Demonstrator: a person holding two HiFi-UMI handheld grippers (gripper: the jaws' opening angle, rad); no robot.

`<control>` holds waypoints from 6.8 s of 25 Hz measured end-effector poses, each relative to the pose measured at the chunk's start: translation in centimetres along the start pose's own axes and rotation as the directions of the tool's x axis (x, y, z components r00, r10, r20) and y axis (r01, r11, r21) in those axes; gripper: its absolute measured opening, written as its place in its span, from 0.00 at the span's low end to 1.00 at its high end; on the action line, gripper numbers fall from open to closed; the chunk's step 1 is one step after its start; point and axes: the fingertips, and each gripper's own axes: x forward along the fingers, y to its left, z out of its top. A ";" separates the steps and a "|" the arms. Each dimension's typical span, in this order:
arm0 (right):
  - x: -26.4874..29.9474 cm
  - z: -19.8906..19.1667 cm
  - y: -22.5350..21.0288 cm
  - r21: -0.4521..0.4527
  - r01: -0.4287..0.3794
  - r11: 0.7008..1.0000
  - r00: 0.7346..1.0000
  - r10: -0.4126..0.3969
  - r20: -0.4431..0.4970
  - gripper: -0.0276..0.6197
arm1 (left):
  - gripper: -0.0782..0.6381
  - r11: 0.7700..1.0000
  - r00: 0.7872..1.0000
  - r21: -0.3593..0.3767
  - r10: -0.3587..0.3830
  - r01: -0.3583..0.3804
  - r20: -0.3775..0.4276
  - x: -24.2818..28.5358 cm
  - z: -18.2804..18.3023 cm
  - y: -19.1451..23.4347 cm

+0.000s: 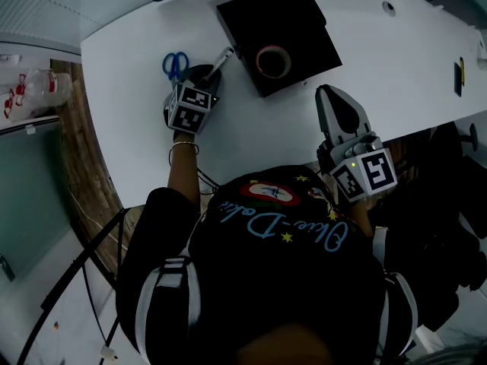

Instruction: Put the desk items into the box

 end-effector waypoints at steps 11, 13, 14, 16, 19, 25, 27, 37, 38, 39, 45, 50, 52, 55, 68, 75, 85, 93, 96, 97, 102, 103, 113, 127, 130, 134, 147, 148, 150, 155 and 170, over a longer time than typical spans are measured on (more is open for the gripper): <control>-0.5 0.2 0.1 0.009 -0.061 0.998 0.998 0.061 0.029 0.05 | 0.23 0.996 0.994 0.004 0.093 -0.093 0.062 -3.1 2.4 -0.2; -0.5 0.2 -0.1 0.010 -0.077 0.997 0.997 0.077 0.031 0.05 | 0.23 0.994 0.992 -0.003 0.112 -0.112 0.062 -3.5 2.5 -0.2; -0.6 0.2 -0.2 0.011 -0.084 0.996 0.996 0.084 0.033 0.05 | 0.23 0.993 0.991 -0.005 0.117 -0.117 0.059 -3.6 2.5 -0.3; -0.7 0.4 -0.5 0.011 -0.096 0.995 0.995 0.096 0.037 0.05 | 0.23 0.992 0.991 -0.005 0.129 -0.129 0.045 -4.1 2.5 -0.6; -1.0 0.6 -1.0 0.016 -0.114 0.993 0.993 0.113 0.043 0.05 | 0.23 0.986 0.985 -0.007 0.164 -0.164 0.044 -5.2 3.3 -0.9; -1.3 0.9 -1.5 0.021 -0.154 0.988 0.987 0.153 0.050 0.05 | 0.23 0.979 0.977 0.012 0.205 -0.206 0.054 -7.0 4.6 -1.7; -1.5 1.0 -1.6 0.022 -0.168 0.986 0.985 0.166 0.052 0.05 | 0.23 0.974 0.973 0.018 0.223 -0.224 0.055 -7.4 4.7 -2.0; -2.0 1.5 -2.7 0.032 -0.213 0.977 0.975 0.210 0.075 0.05 | 0.24 0.963 0.960 -0.036 0.269 -0.267 0.081 -7.8 5.2 -3.3; -2.1 1.6 -2.8 0.033 -0.215 0.976 0.974 0.212 0.077 0.05 | 0.24 0.962 0.959 -0.036 0.273 -0.271 0.081 -7.9 5.3 -3.4; -2.1 1.6 -3.0 0.035 -0.216 0.976 0.974 0.213 0.079 0.05 | 0.24 0.961 0.957 -0.034 0.277 -0.275 0.083 -8.0 5.4 -3.5; -2.7 2.0 -4.0 0.038 -0.225 0.974 0.971 0.221 0.088 0.05 | 0.24 0.957 0.953 -0.028 0.290 -0.288 0.087 -7.9 6.4 -4.2; -3.3 2.7 -5.1 0.043 -0.233 0.972 0.967 0.227 0.112 0.05 | 0.24 0.956 0.952 -0.019 0.292 -0.291 0.087 -7.5 7.3 -5.1; -3.4 2.9 -5.4 0.044 -0.235 0.971 0.966 0.229 0.118 0.05 | 0.24 0.956 0.952 -0.013 0.294 -0.294 0.086 -7.4 7.7 -5.3; -3.7 3.0 -5.8 0.047 -0.240 0.970 0.965 0.233 0.125 0.05 | 0.24 0.955 0.951 -0.004 0.296 -0.297 0.086 -7.3 8.2 -5.7; -5.8 3.2 -9.3 0.071 -0.238 0.969 0.963 0.226 0.145 0.05 | 0.24 0.954 0.953 0.037 0.294 -0.297 0.079 -5.2 10.4 -8.6; -7.4 3.3 -11.7 0.073 -0.250 0.965 0.960 0.237 0.149 0.05 | 0.24 0.951 0.951 0.058 0.300 -0.304 0.072 -3.3 11.5 -10.7; -9.6 3.4 -15.6 0.059 -0.269 0.961 0.956 0.259 0.135 0.05 | 0.24 0.939 0.942 0.085 0.327 -0.333 0.073 -1.0 13.1 -13.8; -9.1 3.7 -15.0 0.052 -0.271 0.961 0.954 0.261 0.145 0.05 | 0.24 0.947 0.953 0.112 0.296 -0.302 0.073 -0.7 13.1 -14.3; -8.8 4.1 -14.6 0.039 -0.263 0.964 0.957 0.255 0.138 0.05 | 0.24 0.955 0.960 0.111 0.270 -0.276 0.070 -0.1 13.1 -14.0; -8.7 4.2 -14.6 0.037 -0.255 0.966 0.959 0.248 0.136 0.05 | 0.24 0.958 0.964 0.115 0.257 -0.264 0.067 0.2 13.2 -14.0; -8.3 4.8 -15.0 0.052 -0.215 0.975 0.968 0.205 0.147 0.05 | 0.23 0.967 0.978 0.149 0.199 -0.206 0.065 1.6 13.6 -14.3; -8.2 4.8 -14.9 0.053 -0.211 0.976 0.969 0.201 0.146 0.05 | 0.24 0.969 0.980 0.154 0.188 -0.196 0.062 1.9 13.5 -14.3; -8.7 4.0 -14.7 0.062 -0.141 0.988 0.983 0.132 0.126 0.05 | 0.24 0.971 0.995 0.222 0.098 -0.093 -0.012 3.7 11.6 -14.8; -8.2 3.6 -14.4 0.055 -0.118 0.991 0.988 0.112 0.107 0.05 | 0.24 0.976 0.999 0.213 0.041 -0.037 -0.016 5.3 11.6 -14.9; -7.9 3.7 -14.2 0.050 -0.122 0.991 0.988 0.116 0.105 0.05 | 0.24 0.982 0.999 0.188 0.031 -0.027 -0.013 5.6 11.6 -14.9; -7.6 3.7 -14.1 0.044 -0.124 0.991 0.988 0.119 0.102 0.05 | 0.24 0.986 1.000 0.167 0.019 -0.016 -0.013 5.7 11.6 -14.7; -7.0 4.0 -13.9 0.041 -0.127 0.991 0.987 0.122 0.109 0.05 | 0.24 0.991 0.999 0.129 -0.036 0.036 0.002 5.8 11.5 -15.0; -7.0 4.0 -13.9 0.041 -0.128 0.991 0.986 0.123 0.109 0.05 | 0.24 0.991 0.999 0.126 -0.036 0.036 -0.002 5.8 11.4 -15.0; -6.9 4.1 -13.9 0.042 -0.129 0.991 0.986 0.124 0.110 0.05 | 0.24 0.992 0.999 0.117 -0.041 0.042 -0.004 5.7 11.4 -15.0; -6.9 4.0 -13.9 0.045 -0.126 0.991 0.987 0.121 0.109 0.05 | 0.24 0.992 0.998 0.110 -0.060 0.059 0.005 5.3 11.9 -15.3; -7.1 4.0 -14.1 0.044 -0.120 0.992 0.987 0.114 0.114 0.05 | 0.24 0.989 0.999 0.139 -0.049 0.050 -0.014 5.4 11.3 -15.1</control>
